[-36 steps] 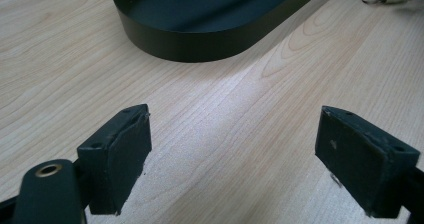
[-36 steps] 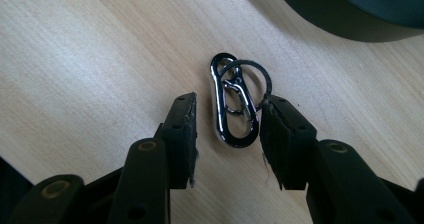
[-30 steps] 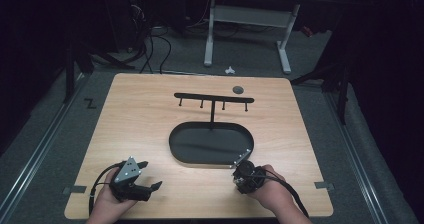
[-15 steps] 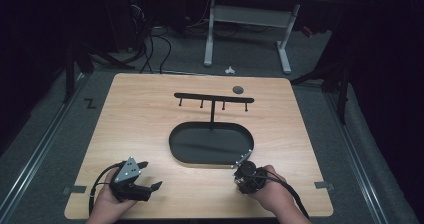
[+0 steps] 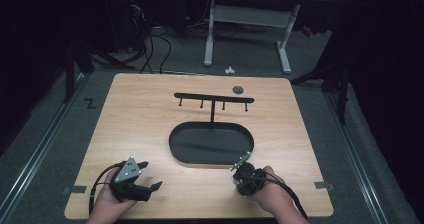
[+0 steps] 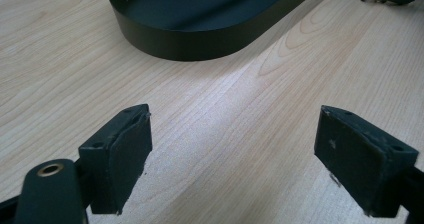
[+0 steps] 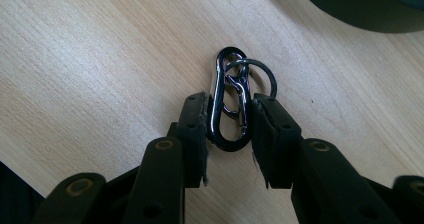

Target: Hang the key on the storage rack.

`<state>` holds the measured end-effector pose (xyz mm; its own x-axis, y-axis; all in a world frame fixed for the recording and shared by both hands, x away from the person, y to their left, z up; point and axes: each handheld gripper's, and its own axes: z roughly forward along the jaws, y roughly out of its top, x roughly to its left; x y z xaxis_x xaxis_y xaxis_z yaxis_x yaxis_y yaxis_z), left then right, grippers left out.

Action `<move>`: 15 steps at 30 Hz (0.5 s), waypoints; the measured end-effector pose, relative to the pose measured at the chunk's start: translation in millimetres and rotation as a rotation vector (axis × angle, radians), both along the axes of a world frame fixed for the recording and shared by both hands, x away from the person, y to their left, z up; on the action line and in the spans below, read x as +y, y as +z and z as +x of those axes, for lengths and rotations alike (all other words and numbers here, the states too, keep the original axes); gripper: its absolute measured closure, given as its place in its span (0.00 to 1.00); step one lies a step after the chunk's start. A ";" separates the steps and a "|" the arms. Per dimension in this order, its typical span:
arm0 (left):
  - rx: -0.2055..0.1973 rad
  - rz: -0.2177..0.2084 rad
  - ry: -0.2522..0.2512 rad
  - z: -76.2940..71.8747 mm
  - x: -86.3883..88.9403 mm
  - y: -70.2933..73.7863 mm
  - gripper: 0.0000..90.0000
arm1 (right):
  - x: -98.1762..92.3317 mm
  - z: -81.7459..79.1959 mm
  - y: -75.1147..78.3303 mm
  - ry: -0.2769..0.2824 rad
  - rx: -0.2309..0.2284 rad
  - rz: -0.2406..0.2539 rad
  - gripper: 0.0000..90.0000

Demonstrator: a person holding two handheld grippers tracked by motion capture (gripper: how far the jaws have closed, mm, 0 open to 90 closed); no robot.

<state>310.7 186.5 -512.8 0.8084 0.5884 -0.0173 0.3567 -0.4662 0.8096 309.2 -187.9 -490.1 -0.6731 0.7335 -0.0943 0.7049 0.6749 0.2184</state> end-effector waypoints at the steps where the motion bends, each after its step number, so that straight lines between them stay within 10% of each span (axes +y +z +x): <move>1: 0.000 0.000 0.000 0.0 0.0 0.0 0.18 | 0.4 0.0 0.0 0.000 -0.001 0.000 0.76; 15: 0.001 0.003 -0.004 -0.3 -0.5 -0.1 0.18 | -5.5 1.3 3.7 -0.063 0.024 0.038 0.77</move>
<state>310.4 186.0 -512.9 0.8106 0.5853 -0.0164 0.3557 -0.4700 0.8078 310.5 -193.4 -486.4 -0.6269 0.7775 -0.0501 0.7512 0.6203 0.2256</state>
